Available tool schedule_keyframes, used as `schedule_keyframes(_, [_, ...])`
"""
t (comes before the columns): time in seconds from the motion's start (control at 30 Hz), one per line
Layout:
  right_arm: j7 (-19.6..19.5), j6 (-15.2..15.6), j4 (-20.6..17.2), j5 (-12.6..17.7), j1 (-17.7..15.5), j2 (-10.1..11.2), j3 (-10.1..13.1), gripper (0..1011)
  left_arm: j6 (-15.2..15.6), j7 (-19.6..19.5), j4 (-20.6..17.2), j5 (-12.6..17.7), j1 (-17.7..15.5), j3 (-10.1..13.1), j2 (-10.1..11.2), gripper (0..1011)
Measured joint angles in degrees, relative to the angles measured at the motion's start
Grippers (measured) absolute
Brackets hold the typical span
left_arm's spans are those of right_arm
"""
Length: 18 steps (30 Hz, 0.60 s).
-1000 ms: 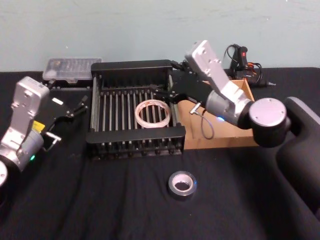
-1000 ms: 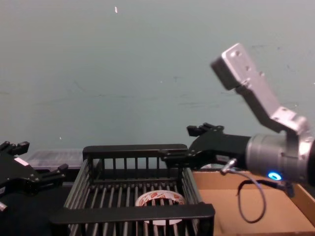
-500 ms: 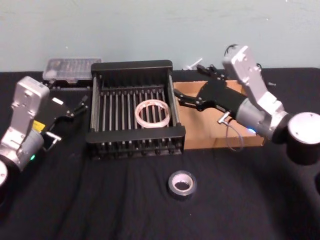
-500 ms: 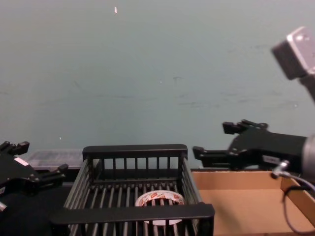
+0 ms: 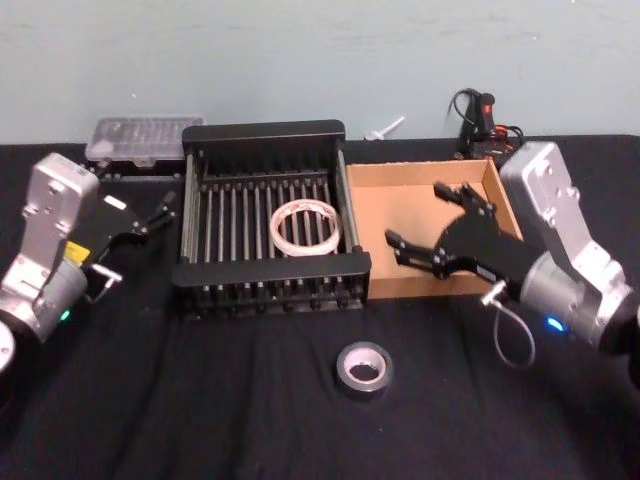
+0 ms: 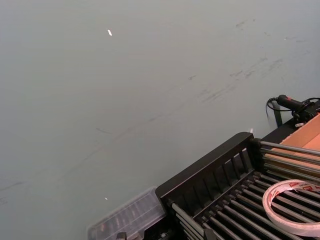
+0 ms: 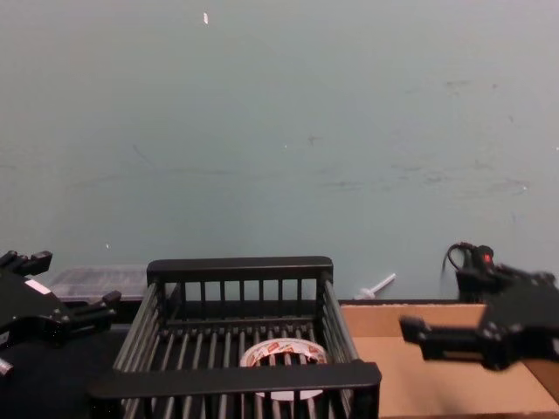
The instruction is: Pick up the white tape and place it into the black box , Pick up the silver tape and place it into the brown box.
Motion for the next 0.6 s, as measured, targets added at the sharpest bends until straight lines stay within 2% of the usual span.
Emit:
schedule_keyframes(0.17, [-0.53, 2.46, -2.48, 1.35, -4.13, 1.28, 0.64, 1003, 0.00, 0.00, 0.00, 0.00, 0.00, 0.00, 0.00, 1001])
schedule_keyframes(0.33, [-0.46, 4.49, -3.29, 2.25, -6.36, 1.77, 0.28, 1002, 0.00, 0.00, 0.00, 0.00, 0.00, 0.00, 0.00, 1001])
schedule_keyframes(0.6, [0.54, 7.84, -4.85, 2.71, -7.57, 2.80, -1.56, 1002, 0.00, 0.00, 0.00, 0.00, 0.00, 0.00, 0.00, 1001])
